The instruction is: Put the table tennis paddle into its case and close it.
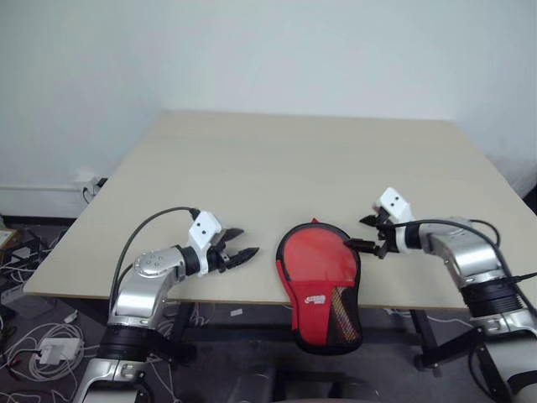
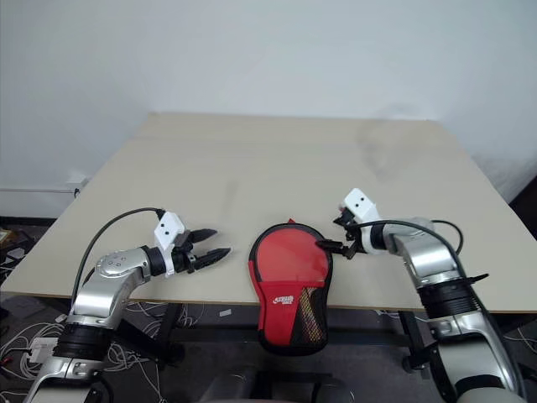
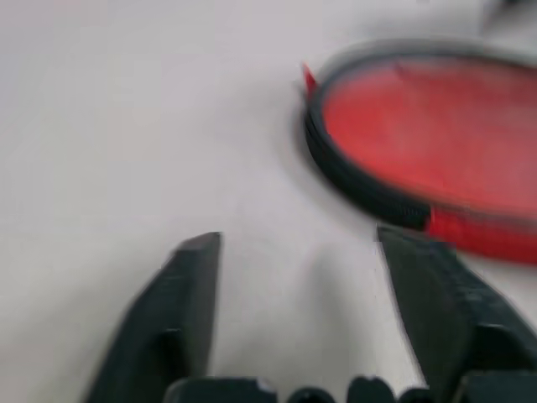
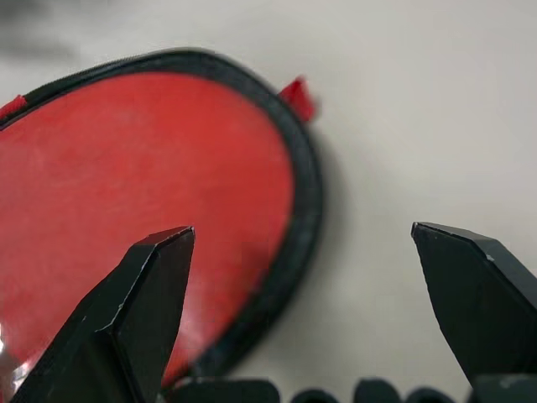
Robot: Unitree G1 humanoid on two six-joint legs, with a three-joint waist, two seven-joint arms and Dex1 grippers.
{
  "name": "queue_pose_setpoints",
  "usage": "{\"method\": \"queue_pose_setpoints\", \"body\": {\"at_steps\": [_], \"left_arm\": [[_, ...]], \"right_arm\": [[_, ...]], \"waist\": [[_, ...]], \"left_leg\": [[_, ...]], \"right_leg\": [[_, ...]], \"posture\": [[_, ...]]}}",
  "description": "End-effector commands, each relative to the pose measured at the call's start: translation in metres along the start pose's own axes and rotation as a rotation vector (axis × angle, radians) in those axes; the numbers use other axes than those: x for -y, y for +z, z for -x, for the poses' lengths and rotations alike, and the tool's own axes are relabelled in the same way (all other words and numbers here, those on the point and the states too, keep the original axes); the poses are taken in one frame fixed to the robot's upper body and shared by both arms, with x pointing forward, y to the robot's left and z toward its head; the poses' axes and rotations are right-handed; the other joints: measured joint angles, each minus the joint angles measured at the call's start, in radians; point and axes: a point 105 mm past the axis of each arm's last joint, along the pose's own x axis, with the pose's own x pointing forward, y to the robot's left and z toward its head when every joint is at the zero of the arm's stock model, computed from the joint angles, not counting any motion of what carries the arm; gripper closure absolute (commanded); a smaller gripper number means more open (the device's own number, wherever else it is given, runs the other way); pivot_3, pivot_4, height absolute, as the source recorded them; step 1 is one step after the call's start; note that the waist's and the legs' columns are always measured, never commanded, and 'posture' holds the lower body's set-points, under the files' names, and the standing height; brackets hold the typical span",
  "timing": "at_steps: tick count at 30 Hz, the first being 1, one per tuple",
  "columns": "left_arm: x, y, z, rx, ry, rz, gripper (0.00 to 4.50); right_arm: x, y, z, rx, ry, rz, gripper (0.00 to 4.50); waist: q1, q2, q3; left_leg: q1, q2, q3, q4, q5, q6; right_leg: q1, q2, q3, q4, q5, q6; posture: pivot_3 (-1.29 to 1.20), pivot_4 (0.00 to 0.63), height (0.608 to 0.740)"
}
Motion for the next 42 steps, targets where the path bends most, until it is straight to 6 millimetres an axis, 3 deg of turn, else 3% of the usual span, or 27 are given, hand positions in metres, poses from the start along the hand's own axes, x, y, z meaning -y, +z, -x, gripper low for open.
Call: {"method": "queue_pose_setpoints", "body": {"at_steps": [1, 6, 9, 16, 20, 21, 24, 27, 28, 33, 39, 42], "left_arm": [[0.007, 0.019, 0.006, 0.068, -0.010, 0.012, 0.86], [0.010, 0.013, 0.010, 0.046, 0.002, 0.025, 0.86], [0.010, 0.012, 0.012, 0.042, 0.013, 0.027, 0.82], [0.009, 0.011, 0.012, 0.035, 0.027, 0.028, 0.82], [0.009, 0.009, 0.012, 0.030, 0.032, 0.029, 0.82], [0.009, 0.008, 0.011, 0.028, 0.033, 0.031, 0.82], [0.009, 0.006, 0.010, 0.025, 0.036, 0.034, 0.82], [0.008, 0.005, 0.009, 0.021, 0.039, 0.036, 0.82], [0.008, 0.004, 0.009, 0.020, 0.040, 0.037, 0.82], [0.004, 0.000, 0.008, 0.005, 0.057, 0.044, 0.82], [0.004, -0.004, 0.005, 0.000, 0.064, 0.048, 0.82], [0.004, -0.005, 0.005, 0.000, 0.074, 0.051, 0.82]], "right_arm": [[0.003, 0.005, -0.005, 0.042, -0.044, -0.037, 0.00], [0.002, -0.002, -0.019, 0.058, -0.064, -0.139, 0.00], [0.002, -0.006, -0.023, 0.051, -0.066, -0.177, 0.58], [-0.003, -0.008, -0.032, 0.062, -0.045, -0.293, 3.07], [-0.007, -0.005, -0.034, 0.074, -0.030, -0.314, 4.34], [-0.009, -0.003, -0.034, 0.079, -0.024, -0.315, 4.46], [-0.008, 0.003, -0.034, 0.094, -0.023, -0.307, 4.46], [0.005, 0.020, -0.031, 0.143, -0.071, -0.299, 4.46], [0.012, 0.027, -0.029, 0.170, -0.102, -0.298, 4.46], [0.086, 0.058, -0.004, 0.276, -0.449, -0.374, 4.46], [0.116, 0.078, 0.007, 0.323, -0.593, -0.338, 4.46], [0.121, 0.074, 0.005, 0.309, -0.642, -0.338, 4.46]], "waist": [[-0.005, 0.000, 0.000], [-0.016, 0.001, 0.000], [-0.016, 0.001, 0.000], [-0.016, 0.001, 0.000], [-0.016, 0.001, 0.000], [-0.016, 0.001, 0.000], [-0.018, 0.001, 0.000], [-0.024, 0.001, 0.000], [-0.026, 0.001, 0.000], [-0.023, 0.004, 0.004], [-0.029, 0.003, 0.004], [-0.040, 0.003, 0.004]], "left_leg": [[0.000, 0.000, 0.000, 0.000, 0.000, 0.000], [0.001, 0.000, 0.001, 0.000, 0.001, -0.001], [0.001, 0.000, 0.002, 0.000, 0.001, -0.002], [0.003, 0.000, 0.002, -0.001, 0.002, -0.002], [0.004, 0.000, 0.003, -0.004, 0.002, -0.004], [0.005, 0.001, 0.003, -0.004, 0.003, -0.004], [0.005, 0.001, 0.004, -0.006, 0.003, -0.005], [0.005, 0.001, 0.004, -0.007, 0.003, -0.005], [0.005, 0.001, 0.004, -0.007, 0.004, -0.006], [0.005, 0.001, 0.008, -0.009, 0.005, -0.008], [0.005, 0.001, 0.012, -0.012, 0.006, -0.008], [0.005, 0.005, 0.016, -0.012, 0.006, -0.008]], "right_leg": [[0.000, 0.000, 0.000, 0.000, 0.000, 0.000], [0.000, 0.004, 0.000, 0.001, 0.000, 0.000], [0.000, 0.005, 0.000, 0.002, 0.000, 0.000], [0.001, 0.005, 0.001, 0.002, 0.000, 0.000], [0.001, 0.005, 0.002, 0.002, 0.000, 0.000], [0.001, 0.005, 0.002, 0.002, 0.000, 0.000], [0.001, 0.005, 0.003, 0.002, 0.000, 0.000], [0.000, 0.005, 0.003, 0.002, 0.000, 0.000], [0.000, 0.006, 0.003, 0.002, 0.000, 0.000], [-0.003, 0.006, 0.006, 0.004, 0.001, -0.001], [-0.005, 0.008, 0.010, 0.003, 0.001, -0.001], [-0.005, 0.013, 0.016, 0.004, 0.001, -0.001]], "posture": [[0.00, 0.000, 0.707], [0.00, 0.000, 0.707], [0.00, 0.000, 0.707], [0.00, 0.000, 0.707], [0.00, 0.000, 0.707], [0.00, 0.000, 0.707], [0.00, 0.000, 0.707], [0.00, 0.000, 0.707], [0.00, 0.000, 0.707], [0.00, 0.000, 0.707], [0.00, 0.000, 0.707], [0.00, 0.000, 0.707]]}}
